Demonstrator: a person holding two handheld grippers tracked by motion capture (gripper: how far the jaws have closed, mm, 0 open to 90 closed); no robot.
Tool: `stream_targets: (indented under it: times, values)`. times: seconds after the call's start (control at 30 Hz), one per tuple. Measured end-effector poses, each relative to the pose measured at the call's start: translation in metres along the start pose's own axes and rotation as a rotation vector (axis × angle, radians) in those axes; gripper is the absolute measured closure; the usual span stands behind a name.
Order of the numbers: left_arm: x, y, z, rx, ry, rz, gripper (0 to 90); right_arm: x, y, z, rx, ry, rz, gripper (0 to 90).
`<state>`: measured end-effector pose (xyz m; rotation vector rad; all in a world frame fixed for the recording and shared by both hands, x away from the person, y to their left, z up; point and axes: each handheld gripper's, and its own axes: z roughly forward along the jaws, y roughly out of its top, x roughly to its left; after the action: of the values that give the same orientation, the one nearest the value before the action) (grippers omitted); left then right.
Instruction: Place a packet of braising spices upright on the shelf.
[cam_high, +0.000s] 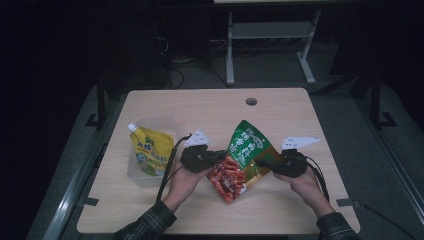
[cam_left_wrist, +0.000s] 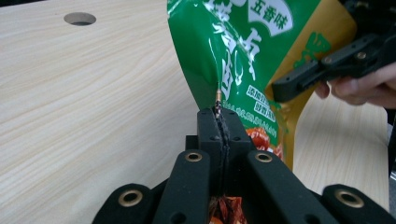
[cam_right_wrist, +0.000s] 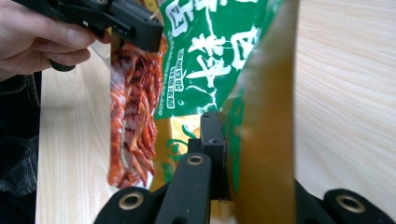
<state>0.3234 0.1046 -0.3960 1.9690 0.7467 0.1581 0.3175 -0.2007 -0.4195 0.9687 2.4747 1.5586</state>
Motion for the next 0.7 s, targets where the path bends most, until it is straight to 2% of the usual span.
stream_targets:
  times: [0.1,0.17,0.23,0.43,0.6,0.7]
  values:
    - [0.000,0.000,-0.002,0.003,0.034,0.008,81.6,-0.004,0.003,-0.008,0.002,-0.002,-0.017,90.0]
    - [0.001,0.002,-0.006,-0.011,0.025,0.011,77.6,-0.007,0.005,-0.012,0.005,-0.011,-0.027,90.0]
    - [-0.002,0.004,-0.009,-0.007,0.023,0.035,71.8,-0.008,0.007,-0.016,0.001,0.000,-0.029,90.0]
    - [-0.015,-0.004,-0.010,0.054,-0.045,0.089,53.9,-0.004,0.024,-0.017,-0.002,0.015,-0.060,90.0]
    - [-0.020,-0.024,-0.011,0.116,-0.068,0.153,39.2,0.000,0.041,-0.010,0.006,0.018,-0.083,90.0]
    - [-0.020,-0.036,-0.013,0.133,-0.094,0.152,33.7,0.003,0.053,-0.004,-0.003,0.023,-0.093,90.0]
